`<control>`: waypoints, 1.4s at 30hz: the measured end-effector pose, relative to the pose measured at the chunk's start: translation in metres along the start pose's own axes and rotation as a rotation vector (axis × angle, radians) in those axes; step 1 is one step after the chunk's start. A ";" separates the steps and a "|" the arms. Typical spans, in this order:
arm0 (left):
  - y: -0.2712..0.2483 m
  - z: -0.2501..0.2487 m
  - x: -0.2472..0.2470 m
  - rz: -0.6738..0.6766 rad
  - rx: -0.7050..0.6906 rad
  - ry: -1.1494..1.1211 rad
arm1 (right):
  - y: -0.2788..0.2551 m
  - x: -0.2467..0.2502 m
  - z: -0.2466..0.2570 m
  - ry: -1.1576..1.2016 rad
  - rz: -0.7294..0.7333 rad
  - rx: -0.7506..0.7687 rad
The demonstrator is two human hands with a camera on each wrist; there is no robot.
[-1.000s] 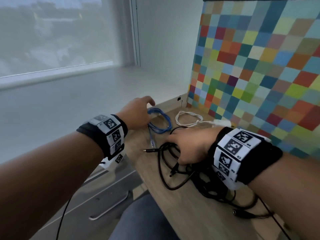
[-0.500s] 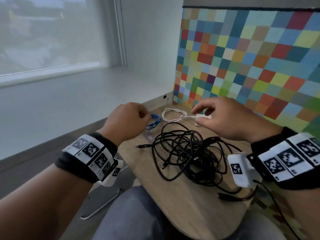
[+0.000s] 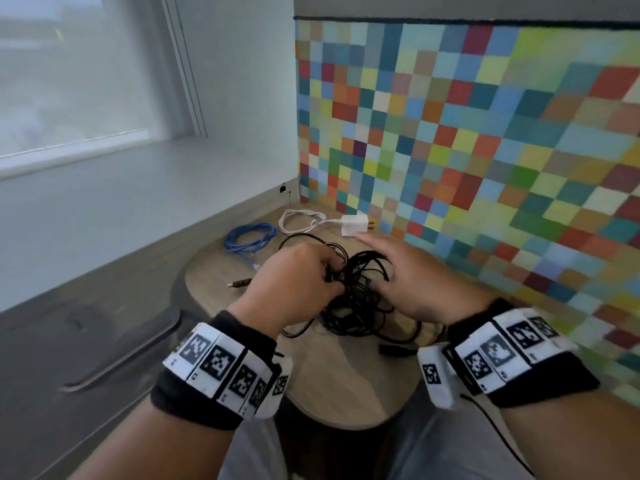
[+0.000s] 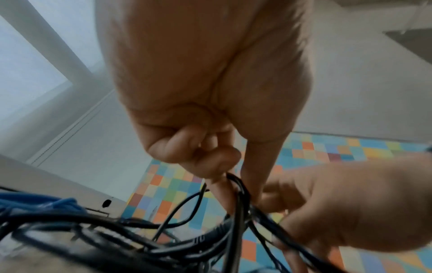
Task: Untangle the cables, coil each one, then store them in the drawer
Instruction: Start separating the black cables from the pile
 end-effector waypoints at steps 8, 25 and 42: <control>-0.005 0.019 0.040 -0.158 0.047 -0.227 | 0.021 0.026 0.004 0.092 -0.245 0.051; -0.042 0.037 0.066 -0.432 0.018 -0.805 | -0.002 0.056 0.016 0.276 -0.521 0.075; -0.065 0.034 0.032 -0.066 -0.032 -1.455 | -0.053 0.009 0.055 1.030 -0.625 0.083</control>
Point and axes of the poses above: each hand's wrist, its own y-axis towards the middle knuckle, its own x-axis out of the back of the hand, z = x × y, the point moved 4 cm from there along y, towards the middle knuckle, and after that the axes turned 7 degrees about x, right-handed, at the moved point
